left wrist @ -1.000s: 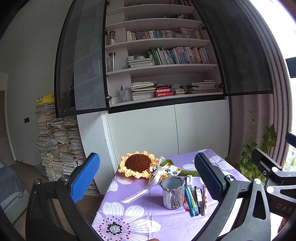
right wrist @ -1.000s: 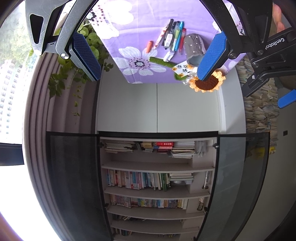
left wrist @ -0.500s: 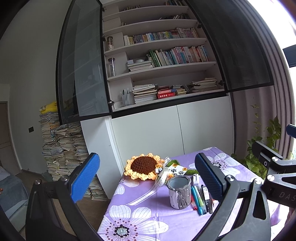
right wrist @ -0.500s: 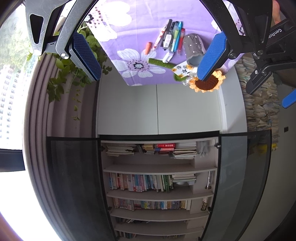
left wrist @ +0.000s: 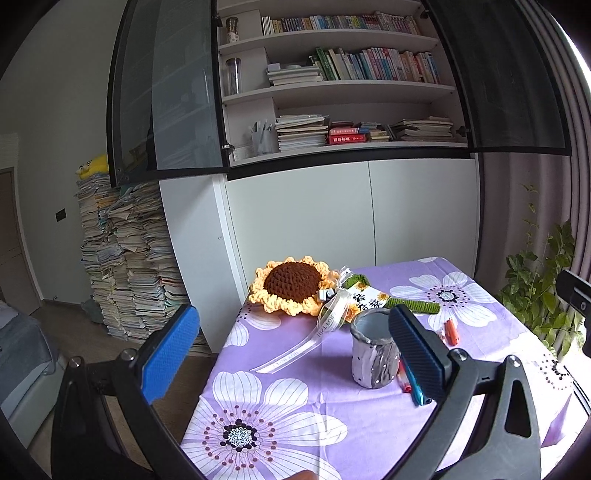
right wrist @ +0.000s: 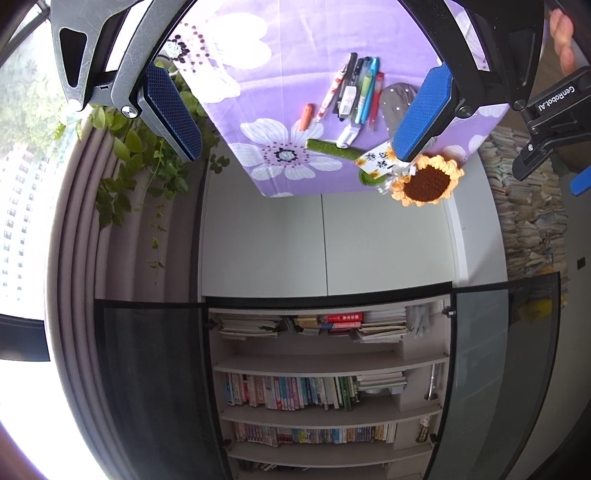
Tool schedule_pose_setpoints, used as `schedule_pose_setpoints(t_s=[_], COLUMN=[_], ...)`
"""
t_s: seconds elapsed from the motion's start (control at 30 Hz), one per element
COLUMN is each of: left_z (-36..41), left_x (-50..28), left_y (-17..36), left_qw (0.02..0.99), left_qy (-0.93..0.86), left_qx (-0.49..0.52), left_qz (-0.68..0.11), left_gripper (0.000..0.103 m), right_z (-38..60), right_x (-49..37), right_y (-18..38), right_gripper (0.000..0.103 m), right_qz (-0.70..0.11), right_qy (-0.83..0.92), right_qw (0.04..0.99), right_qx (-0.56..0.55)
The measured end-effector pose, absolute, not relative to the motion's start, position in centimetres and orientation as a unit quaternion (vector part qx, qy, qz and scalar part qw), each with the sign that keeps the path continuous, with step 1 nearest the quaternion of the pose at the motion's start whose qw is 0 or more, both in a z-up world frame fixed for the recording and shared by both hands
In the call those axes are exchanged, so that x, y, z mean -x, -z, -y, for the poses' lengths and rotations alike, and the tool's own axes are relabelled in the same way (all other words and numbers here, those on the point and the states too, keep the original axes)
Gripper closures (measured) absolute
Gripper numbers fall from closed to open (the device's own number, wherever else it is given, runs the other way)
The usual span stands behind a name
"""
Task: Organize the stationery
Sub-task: 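Move the left tool toward the grey pen holder while the right tool approaches the pens, then close the left gripper around the grey felt pen holder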
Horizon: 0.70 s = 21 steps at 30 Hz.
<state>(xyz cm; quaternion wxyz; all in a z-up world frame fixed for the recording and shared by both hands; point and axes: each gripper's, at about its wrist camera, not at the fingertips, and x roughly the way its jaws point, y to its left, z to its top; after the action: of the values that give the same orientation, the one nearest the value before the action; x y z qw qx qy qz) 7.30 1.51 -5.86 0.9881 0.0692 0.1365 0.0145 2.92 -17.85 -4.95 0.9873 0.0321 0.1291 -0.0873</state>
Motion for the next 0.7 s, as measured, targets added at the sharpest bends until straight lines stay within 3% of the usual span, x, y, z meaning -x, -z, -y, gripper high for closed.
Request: schedule_pose_setpoints(t_s=[0.4, 0.7], left_z=[-1.0, 0.3], left_x=[-13.4, -18.3], left_y=[11.8, 15.5], left_qw=[0.964, 0.944], left_qy=[0.076, 0.102], left_qx=[-0.049, -0.048], left_qz=[-0.248, -0.310], left_gripper=[0.001, 0.001], right_z=[20.4, 21.2], right_x=[-9.0, -12.6], right_y=[10.0, 12.4], right_gripper=[0.000, 0.000], right_qz=[-0.243, -0.280], right_qy=[0.097, 0.098], right_qw=[0.963, 0.952], right_qx=[-0.069, -0.075])
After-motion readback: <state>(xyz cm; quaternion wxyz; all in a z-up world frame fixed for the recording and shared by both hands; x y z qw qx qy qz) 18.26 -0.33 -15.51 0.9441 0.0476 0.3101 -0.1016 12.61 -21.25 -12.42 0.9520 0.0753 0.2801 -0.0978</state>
